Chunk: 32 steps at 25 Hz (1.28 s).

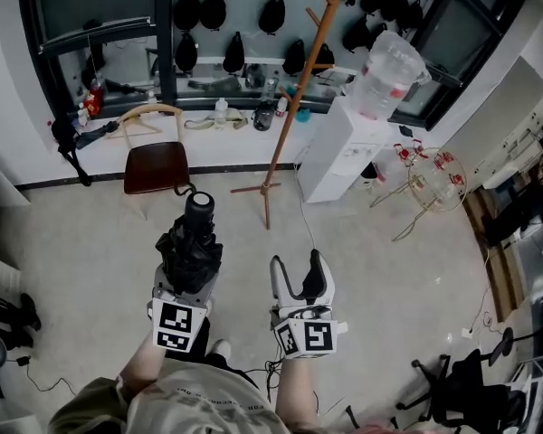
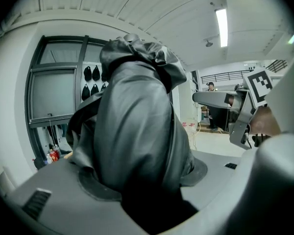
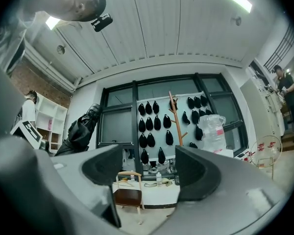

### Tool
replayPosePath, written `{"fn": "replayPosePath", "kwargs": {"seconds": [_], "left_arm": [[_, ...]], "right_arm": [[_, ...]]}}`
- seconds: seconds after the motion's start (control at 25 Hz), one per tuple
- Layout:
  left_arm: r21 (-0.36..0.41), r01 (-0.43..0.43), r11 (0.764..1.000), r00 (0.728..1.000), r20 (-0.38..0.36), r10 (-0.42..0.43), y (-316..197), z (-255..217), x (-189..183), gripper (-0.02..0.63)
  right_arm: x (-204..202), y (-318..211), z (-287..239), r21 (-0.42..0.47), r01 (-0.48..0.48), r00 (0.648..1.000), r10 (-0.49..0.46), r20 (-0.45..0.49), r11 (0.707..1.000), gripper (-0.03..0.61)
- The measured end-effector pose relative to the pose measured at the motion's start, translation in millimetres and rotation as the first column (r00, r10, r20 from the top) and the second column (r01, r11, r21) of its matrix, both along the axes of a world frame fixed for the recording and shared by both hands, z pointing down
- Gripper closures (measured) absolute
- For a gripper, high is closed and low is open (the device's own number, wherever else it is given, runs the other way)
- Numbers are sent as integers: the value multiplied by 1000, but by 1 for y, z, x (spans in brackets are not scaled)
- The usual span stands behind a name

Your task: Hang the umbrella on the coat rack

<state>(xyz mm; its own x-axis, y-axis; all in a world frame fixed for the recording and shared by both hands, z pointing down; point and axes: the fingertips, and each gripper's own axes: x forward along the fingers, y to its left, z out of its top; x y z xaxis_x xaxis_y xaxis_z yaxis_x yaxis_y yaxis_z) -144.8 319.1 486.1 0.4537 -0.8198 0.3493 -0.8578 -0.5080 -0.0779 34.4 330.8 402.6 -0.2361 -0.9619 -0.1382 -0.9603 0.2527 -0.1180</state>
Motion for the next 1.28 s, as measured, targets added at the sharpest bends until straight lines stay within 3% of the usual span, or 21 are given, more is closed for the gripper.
{"fn": "replayPosePath", "kwargs": {"seconds": [0.28,0.8,1.28], "left_arm": [[-18,-35,999,999,-3,35,-38,12,-5,330],[4,-141,990,989,-32,141,-181,-1,-13,330],[-26,-194,981,980,-41,192,-242,6,-2,330]], "right_arm": [[-7,-34,10,-19,-15,1000,16,7,1000,253],[-22,-151,-3,-5,-93,996,93,-11,996,253],[-20,-212,2,-41,-95,995,95,0,995,253]]}}
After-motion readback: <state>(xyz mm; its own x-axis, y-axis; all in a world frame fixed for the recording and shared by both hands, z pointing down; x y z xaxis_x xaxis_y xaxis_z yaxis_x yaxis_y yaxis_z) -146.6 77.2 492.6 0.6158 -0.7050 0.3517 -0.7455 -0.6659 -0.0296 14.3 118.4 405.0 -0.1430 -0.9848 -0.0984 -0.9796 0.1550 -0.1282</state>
